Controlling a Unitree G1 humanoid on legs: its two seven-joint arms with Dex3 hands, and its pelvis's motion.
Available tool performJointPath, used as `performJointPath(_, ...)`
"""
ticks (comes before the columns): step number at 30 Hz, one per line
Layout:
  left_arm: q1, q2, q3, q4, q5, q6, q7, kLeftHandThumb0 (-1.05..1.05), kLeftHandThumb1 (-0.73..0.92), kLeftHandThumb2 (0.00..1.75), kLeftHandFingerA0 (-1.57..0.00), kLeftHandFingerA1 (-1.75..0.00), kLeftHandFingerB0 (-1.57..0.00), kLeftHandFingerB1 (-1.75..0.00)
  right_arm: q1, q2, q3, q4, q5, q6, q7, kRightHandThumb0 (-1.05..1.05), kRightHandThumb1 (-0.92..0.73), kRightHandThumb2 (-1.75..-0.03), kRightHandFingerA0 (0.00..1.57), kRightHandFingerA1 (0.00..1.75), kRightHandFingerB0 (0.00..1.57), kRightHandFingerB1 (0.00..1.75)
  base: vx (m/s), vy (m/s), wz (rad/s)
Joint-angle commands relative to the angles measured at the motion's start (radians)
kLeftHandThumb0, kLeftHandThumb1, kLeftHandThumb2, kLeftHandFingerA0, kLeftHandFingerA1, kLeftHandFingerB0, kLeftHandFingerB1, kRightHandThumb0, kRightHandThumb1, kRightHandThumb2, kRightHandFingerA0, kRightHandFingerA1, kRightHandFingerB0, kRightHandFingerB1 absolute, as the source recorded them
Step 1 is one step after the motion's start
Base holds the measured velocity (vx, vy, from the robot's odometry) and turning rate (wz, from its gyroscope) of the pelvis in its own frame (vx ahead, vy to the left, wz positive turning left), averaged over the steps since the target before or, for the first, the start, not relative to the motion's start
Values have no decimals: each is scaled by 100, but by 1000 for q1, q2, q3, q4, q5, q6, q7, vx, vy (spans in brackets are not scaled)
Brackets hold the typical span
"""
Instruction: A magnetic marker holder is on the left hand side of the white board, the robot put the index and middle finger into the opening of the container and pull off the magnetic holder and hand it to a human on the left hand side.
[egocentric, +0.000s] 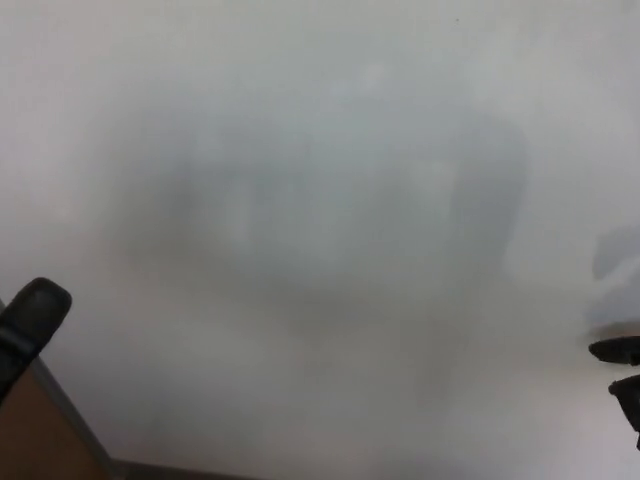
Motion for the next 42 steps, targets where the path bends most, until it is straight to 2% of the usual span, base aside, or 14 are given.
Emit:
performJointPath(1,242,-73,-139,133,193,-52,-20,-65,39,53,-35,-36,-52,-40,437,250,-46,320,115,-120,41,-48,-59,-98,72,68,53,58,0,0,0)
performJointPath(2,262,-75,-142,141,200,-48,-1,-65,39,53,-35,-36,-52,-40,455,254,-17,380,97,-198,82,-48,-59,-98,72,68,53,58,0,0,0)
performJointPath(3,297,-78,-144,152,227,-72,26,-69,35,71,-31,-43,-44,-46,458,251,-31,367,93,-204,49,-53,-74,-62,78,50,65,45,0,0,0)
performJointPath(6,354,-81,-152,169,305,-172,54,-70,37,60,-33,-37,-45,-43,462,256,-31,369,105,-224,61,-53,-73,-62,76,50,66,45,0,0,0)
performJointPath(7,368,-84,-154,183,326,-204,56,-56,35,78,-20,-44,-38,-53,458,258,-35,374,115,-222,75,-51,-74,-62,77,52,65,46,0,0,0)
performJointPath(8,383,-87,-157,201,346,-238,56,-56,35,78,-20,-44,-38,-53,452,259,-39,383,125,-222,88,-51,-74,-62,77,52,65,46,0,0,0)
performJointPath(9,392,-86,-163,221,369,-267,56,-58,46,54,-31,-33,-37,-38,453,261,-40,378,130,-221,95,-53,-73,-62,80,52,68,47,0,0,0)
performJointPath(14,415,-82,-195,325,451,-362,67,-61,44,55,-27,-34,-33,-38,445,266,-54,385,164,-221,136,-53,-74,-63,77,52,66,46,0,0,0)
performJointPath(16,419,-80,-211,380,494,-415,81,-65,38,72,-18,-43,-25,-45,443,266,-53,391,163,-225,134,-51,-74,-62,75,51,62,44,0,0,0)
performJointPath(18,419,-78,-229,452,543,-481,95,-61,48,55,-23,-34,-28,-37,440,266,-54,399,164,-228,134,-52,-70,-64,73,52,57,44,0,0,0)
performJointPath(20,422,-85,-251,523,615,-589,145,-65,51,56,-25,-34,-26,-37,436,267,-61,405,178,-224,147,-51,-70,-63,73,51,57,43,0,0,0)
performJointPath(21,424,-87,-261,558,659,-657,181,-70,43,79,-21,-44,-16,-44,437,265,-59,407,173,-225,142,-52,-70,-64,72,51,56,42,0,0,0)
performJointPath(31,378,-73,-358,885,914,-1076,511,-75,47,82,-21,-45,-11,-39,427,261,-63,423,185,-220,155,-49,-73,-62,73,50,56,41,0,0,0)
performJointPath(42,330,-56,-409,1040,937,-1167,615,-70,47,80,-21,-46,-17,-41,413,249,-53,434,173,-222,142,-50,-73,-62,75,50,58,42,0,0,0)
